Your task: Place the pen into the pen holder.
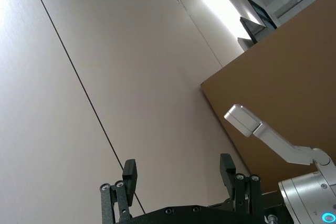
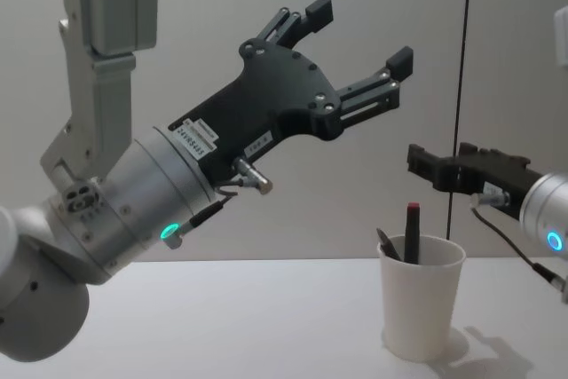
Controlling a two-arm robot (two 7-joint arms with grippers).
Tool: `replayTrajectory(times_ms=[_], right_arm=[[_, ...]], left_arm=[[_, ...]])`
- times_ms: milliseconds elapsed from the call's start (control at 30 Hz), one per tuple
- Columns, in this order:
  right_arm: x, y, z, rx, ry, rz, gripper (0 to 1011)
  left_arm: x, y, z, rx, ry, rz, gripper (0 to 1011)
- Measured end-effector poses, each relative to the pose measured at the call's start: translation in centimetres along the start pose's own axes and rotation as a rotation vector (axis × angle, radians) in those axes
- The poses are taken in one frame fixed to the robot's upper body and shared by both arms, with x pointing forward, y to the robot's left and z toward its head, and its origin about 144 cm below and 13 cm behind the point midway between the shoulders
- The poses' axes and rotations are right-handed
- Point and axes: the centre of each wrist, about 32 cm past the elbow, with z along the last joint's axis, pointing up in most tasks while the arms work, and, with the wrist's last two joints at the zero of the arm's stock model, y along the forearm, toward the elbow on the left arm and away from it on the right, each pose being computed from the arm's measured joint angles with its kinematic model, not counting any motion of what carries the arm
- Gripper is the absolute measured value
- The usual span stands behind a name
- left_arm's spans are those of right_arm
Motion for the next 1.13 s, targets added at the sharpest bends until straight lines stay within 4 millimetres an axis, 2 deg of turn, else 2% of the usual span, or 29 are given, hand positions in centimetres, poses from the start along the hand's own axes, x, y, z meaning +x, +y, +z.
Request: replayTrajectory(times_ms=[200,400,1133], right_arm=[[-0.06,0.12,-0.21,-0.004,0.001,0.001,863],[-0.11,0.19,-0.34,-0.007,0.001,0.002,999],[-0.17,0.27,-0.55,-0.011,0.002,0.003,1001]], left_arm=[[0.00,0.00,0.00,0.000,0.000,0.000,1004],[0.00,0.00,0.00,0.000,0.000,0.000,1004],[0.00,0.00,0.00,0.000,0.000,0.000,1004]])
